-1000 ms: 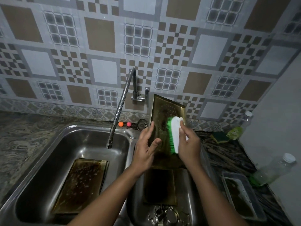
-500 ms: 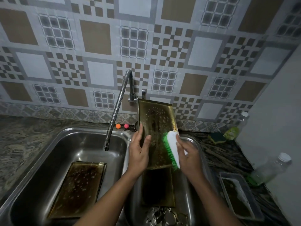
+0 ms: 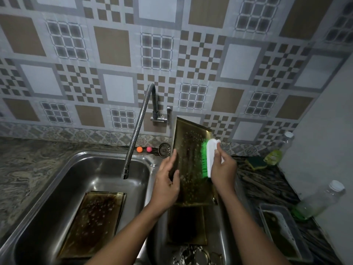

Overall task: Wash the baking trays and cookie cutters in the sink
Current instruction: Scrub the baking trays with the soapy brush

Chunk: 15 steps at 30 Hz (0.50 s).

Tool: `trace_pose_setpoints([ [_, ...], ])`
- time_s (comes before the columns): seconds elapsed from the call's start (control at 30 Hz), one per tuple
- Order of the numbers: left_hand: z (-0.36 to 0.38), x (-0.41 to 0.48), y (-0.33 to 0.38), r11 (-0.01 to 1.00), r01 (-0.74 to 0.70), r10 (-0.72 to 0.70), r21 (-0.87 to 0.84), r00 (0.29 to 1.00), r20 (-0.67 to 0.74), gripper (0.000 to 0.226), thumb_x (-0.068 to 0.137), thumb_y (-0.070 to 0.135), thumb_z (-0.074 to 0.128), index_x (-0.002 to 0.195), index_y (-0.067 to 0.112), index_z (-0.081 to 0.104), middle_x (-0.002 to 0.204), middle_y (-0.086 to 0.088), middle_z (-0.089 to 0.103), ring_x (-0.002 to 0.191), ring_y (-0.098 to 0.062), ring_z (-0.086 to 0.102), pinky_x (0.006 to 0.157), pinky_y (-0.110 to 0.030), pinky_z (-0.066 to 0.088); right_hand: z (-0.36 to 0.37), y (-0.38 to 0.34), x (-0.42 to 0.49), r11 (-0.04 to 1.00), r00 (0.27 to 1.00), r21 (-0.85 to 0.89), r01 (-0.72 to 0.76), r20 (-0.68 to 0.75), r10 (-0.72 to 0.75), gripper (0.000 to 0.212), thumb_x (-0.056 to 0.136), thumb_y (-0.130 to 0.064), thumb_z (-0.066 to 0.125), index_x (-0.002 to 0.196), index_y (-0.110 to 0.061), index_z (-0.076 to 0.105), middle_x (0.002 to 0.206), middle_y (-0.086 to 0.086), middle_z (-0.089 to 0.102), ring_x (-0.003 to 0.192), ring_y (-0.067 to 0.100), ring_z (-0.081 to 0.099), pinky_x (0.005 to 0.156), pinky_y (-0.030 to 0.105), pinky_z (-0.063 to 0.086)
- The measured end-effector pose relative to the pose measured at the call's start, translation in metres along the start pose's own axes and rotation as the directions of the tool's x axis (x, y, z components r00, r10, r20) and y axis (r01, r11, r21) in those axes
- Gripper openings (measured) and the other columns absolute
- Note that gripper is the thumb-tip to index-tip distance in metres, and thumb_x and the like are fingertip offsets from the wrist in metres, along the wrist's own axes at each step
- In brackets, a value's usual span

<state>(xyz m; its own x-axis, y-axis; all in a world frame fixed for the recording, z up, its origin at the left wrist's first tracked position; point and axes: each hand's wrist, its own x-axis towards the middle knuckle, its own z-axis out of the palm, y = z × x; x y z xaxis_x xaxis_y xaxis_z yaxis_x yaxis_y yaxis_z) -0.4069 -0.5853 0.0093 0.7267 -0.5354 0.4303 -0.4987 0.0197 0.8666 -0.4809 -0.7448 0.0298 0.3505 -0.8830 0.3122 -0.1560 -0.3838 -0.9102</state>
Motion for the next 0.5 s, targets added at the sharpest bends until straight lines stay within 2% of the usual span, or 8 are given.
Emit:
trace_pose_setpoints([
  [0.07,0.001,-0.005,0.000,1.000,-0.016,0.016,0.000,0.998,0.058,0.064,0.095,-0.001,0.053,0.151,0.024,0.035,0.139,0.011,0.048,0.132,0.002,0.042,0.109,-0.014,0.033,0.004,-0.017,0.022,0.999,0.999,0.029,-0.043,-0.011,0.043,0.034,0.101,-0.025,0.050,0.134,-0.022,0.057,0.131,0.004,0.062,0.103,0.014,0.059,0.074,0.026,0.047],
  [0.13,0.001,-0.003,-0.001,1.000,-0.016,0.016,0.004,0.998,0.060,0.063,0.095,0.000,0.053,0.151,0.024,0.036,0.140,0.009,0.048,0.132,-0.001,0.043,0.110,-0.019,0.035,0.012,-0.033,0.032,0.998,0.999,0.043,-0.037,0.037,0.036,0.034,0.101,-0.024,0.051,0.135,-0.023,0.056,0.132,0.004,0.061,0.095,0.015,0.061,0.066,0.024,0.050],
  [0.2,0.000,0.004,-0.001,1.000,-0.010,0.009,0.011,0.998,0.057,0.063,0.094,-0.001,0.053,0.151,0.020,0.036,0.142,0.004,0.048,0.133,0.000,0.041,0.110,-0.015,0.033,0.024,-0.049,0.027,0.999,0.993,0.037,0.034,0.109,-0.038,0.035,0.100,-0.026,0.052,0.134,-0.025,0.055,0.127,-0.002,0.062,0.091,0.016,0.064,0.062,0.023,0.054],
  [0.3,-0.002,0.007,-0.005,0.999,0.010,-0.013,0.034,0.997,0.072,0.064,0.093,-0.003,0.054,0.151,0.016,0.035,0.144,0.007,0.045,0.134,0.009,0.036,0.109,-0.006,0.027,0.038,-0.062,0.008,0.980,0.941,0.061,0.188,0.275,-0.198,0.035,0.099,-0.025,0.054,0.134,-0.024,0.056,0.120,-0.014,0.060,0.101,0.011,0.062,0.073,0.012,0.049],
  [0.37,-0.005,0.006,-0.010,0.999,0.032,-0.033,0.026,0.999,0.041,0.065,0.093,-0.004,0.054,0.151,0.016,0.034,0.142,0.015,0.043,0.133,0.013,0.035,0.108,-0.006,0.027,0.040,-0.056,0.002,0.963,0.888,0.056,0.264,0.375,-0.265,0.035,0.099,-0.024,0.054,0.134,-0.024,0.057,0.120,-0.009,0.063,0.106,0.010,0.058,0.081,0.016,0.046],
  [0.43,-0.009,0.005,-0.015,0.998,0.053,-0.053,0.018,0.999,0.007,0.064,0.093,-0.004,0.054,0.151,0.018,0.035,0.138,0.024,0.041,0.130,0.017,0.035,0.105,-0.005,0.028,0.030,-0.041,0.005,0.960,0.896,-0.022,0.280,0.366,-0.253,0.035,0.099,-0.024,0.055,0.133,-0.026,0.056,0.111,-0.007,0.064,0.095,0.008,0.057,0.072,0.015,0.045],
  [0.5,-0.013,0.001,-0.014,0.998,0.063,-0.063,0.027,0.998,0.004,0.065,0.093,-0.005,0.054,0.149,0.021,0.035,0.135,0.029,0.039,0.125,0.026,0.031,0.102,0.001,0.024,0.015,-0.023,0.015,0.978,0.943,-0.081,0.191,0.292,-0.160,0.035,0.098,-0.025,0.055,0.133,-0.028,0.054,0.116,-0.007,0.063,0.089,0.006,0.057,0.062,0.013,0.046],
])
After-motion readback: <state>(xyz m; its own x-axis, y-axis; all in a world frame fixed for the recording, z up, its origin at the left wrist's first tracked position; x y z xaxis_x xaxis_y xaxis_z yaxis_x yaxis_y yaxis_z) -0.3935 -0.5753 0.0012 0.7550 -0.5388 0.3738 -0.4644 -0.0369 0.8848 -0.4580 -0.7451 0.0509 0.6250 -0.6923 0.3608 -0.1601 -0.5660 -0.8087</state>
